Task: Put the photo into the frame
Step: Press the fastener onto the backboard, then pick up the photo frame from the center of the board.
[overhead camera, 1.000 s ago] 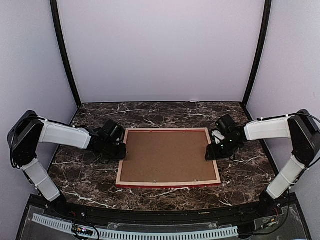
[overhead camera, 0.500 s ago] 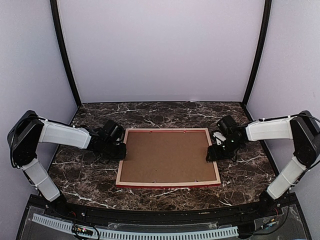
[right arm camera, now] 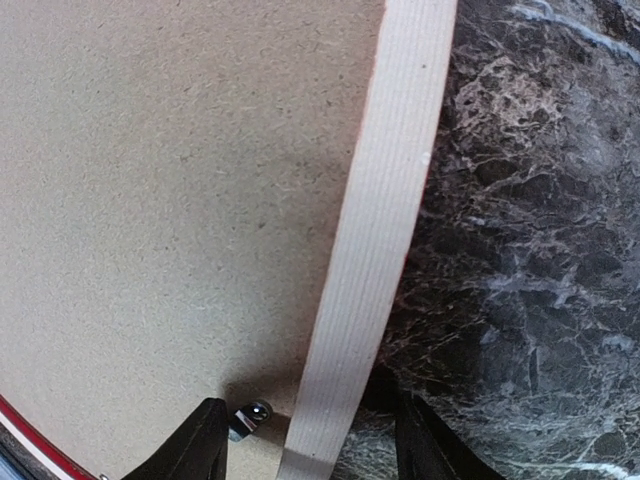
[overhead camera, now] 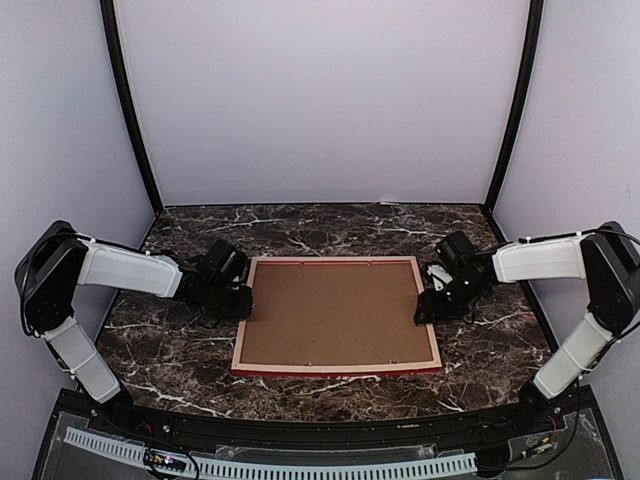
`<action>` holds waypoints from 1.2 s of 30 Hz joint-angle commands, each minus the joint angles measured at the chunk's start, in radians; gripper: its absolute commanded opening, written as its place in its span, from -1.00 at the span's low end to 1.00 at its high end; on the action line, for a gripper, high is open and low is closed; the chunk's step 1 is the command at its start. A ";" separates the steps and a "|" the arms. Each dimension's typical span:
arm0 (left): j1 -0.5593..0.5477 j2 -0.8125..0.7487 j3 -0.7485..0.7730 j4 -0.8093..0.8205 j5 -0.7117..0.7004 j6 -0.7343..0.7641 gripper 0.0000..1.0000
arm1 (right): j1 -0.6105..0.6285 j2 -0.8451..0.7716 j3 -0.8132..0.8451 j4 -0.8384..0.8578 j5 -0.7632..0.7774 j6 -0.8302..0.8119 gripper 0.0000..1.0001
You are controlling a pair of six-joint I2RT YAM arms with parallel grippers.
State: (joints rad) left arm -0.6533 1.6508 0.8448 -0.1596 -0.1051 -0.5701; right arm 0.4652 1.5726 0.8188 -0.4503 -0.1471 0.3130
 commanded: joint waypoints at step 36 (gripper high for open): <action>-0.015 -0.002 -0.006 -0.127 -0.006 0.047 -0.75 | -0.071 0.076 0.028 -0.090 -0.048 -0.072 -0.46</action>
State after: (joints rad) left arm -0.6556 1.6531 0.8505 -0.1680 -0.1085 -0.5701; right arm 0.4107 1.5925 0.8360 -0.4980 -0.2440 0.2783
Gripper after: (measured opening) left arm 0.165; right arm 0.286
